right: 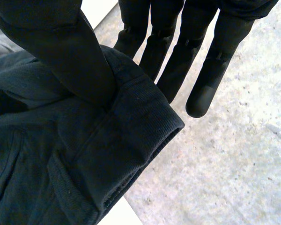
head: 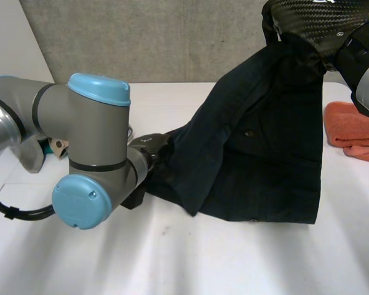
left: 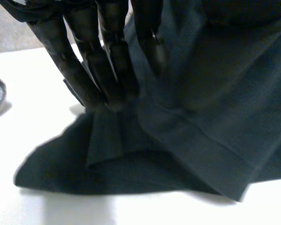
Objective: Fold the laundry.
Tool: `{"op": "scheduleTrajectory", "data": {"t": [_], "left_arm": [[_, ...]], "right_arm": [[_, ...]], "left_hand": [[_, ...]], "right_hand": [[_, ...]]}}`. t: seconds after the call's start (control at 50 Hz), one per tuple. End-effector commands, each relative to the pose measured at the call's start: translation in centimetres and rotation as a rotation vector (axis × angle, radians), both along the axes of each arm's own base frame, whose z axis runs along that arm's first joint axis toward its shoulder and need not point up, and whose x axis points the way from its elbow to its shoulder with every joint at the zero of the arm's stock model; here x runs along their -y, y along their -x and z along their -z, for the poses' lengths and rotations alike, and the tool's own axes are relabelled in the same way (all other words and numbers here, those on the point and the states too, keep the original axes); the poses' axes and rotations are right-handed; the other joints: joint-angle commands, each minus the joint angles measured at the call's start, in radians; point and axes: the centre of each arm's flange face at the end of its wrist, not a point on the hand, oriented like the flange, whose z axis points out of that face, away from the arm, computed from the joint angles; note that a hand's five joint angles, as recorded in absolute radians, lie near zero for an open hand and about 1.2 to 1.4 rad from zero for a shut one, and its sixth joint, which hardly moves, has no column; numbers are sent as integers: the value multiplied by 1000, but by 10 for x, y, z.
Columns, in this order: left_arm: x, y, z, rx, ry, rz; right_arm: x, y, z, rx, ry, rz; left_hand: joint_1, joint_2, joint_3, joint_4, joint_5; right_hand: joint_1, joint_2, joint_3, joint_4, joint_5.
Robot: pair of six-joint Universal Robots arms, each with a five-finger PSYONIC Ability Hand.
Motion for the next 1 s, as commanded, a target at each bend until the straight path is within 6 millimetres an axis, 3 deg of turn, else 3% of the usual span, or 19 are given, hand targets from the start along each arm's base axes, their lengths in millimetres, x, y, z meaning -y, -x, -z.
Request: {"op": "scheduleTrajectory", "data": {"t": [0.02,0.1,0.16,0.22,0.28,0.36,0.38,0.46,0.52,0.56,0.58,0.6,0.62,0.64,0.66,0.68,0.76,0.84,1.0], "left_arm": [[11,-31,-50,-31,88,-157],[11,-69,-123,-42,288,-221],[-8,-88,-172,2,458,-167],[-28,-92,-196,41,570,-84],[-27,-87,-192,79,591,-41],[-6,-77,-163,154,533,-37],[4,-71,-144,188,491,-33],[36,-53,-118,208,489,-46],[60,-39,-125,143,605,-56],[88,-27,-144,55,794,-74],[95,-25,-157,21,873,-83],[103,-23,-188,-55,1043,-108],[104,-23,-203,-87,1115,-122],[105,-28,-242,-183,1299,-179],[104,-28,-246,-195,1319,-188],[105,-42,-272,-267,1419,-279],[94,-49,-291,-331,1443,-354],[82,-42,-285,-314,1399,-278],[83,-47,-226,-186,1221,-178]], "right_arm": [[31,10,21,-43,-59,70],[49,19,37,-97,-103,107],[53,22,51,-166,-158,98],[51,23,61,-219,-207,60],[48,21,68,-242,-235,22],[55,15,82,-252,-272,-15],[62,13,89,-258,-279,-16],[87,0,97,-244,-218,-12],[112,-12,93,-201,-96,6],[140,-24,76,-111,94,38],[147,-28,68,-81,154,48],[164,-35,49,11,305,76],[170,-36,40,52,362,90],[179,-38,21,148,477,112],[185,-37,0,256,590,132],[186,-36,-9,297,627,138],[187,-31,-29,460,669,138],[186,-32,-26,483,605,100],[182,-31,29,344,364,82]], "left_hand": [[306,391,417,411,417],[306,391,417,411,417],[306,391,417,411,417],[306,391,417,411,417],[306,391,417,411,417],[306,391,417,411,417],[306,391,417,411,417],[306,391,417,411,417],[306,391,417,411,417],[306,391,417,411,417],[306,391,417,411,417],[306,391,417,411,417],[306,391,417,411,417],[306,391,417,411,417],[306,391,417,411,417],[306,391,417,411,417],[306,391,417,411,417],[306,391,417,411,417],[306,391,417,411,417]], "right_hand": [[258,222,207,203,217],[258,222,207,203,217],[258,222,207,203,217],[258,222,207,203,217],[258,222,207,203,217],[258,222,207,203,217],[258,222,207,203,217],[258,222,207,203,217],[258,222,207,203,217],[258,222,207,203,217],[258,222,207,203,217],[258,222,207,203,217],[258,222,207,203,217],[258,222,207,203,217],[258,222,207,203,217],[258,222,207,203,217],[258,222,207,203,217],[258,222,207,203,217],[258,222,207,203,217]]}}
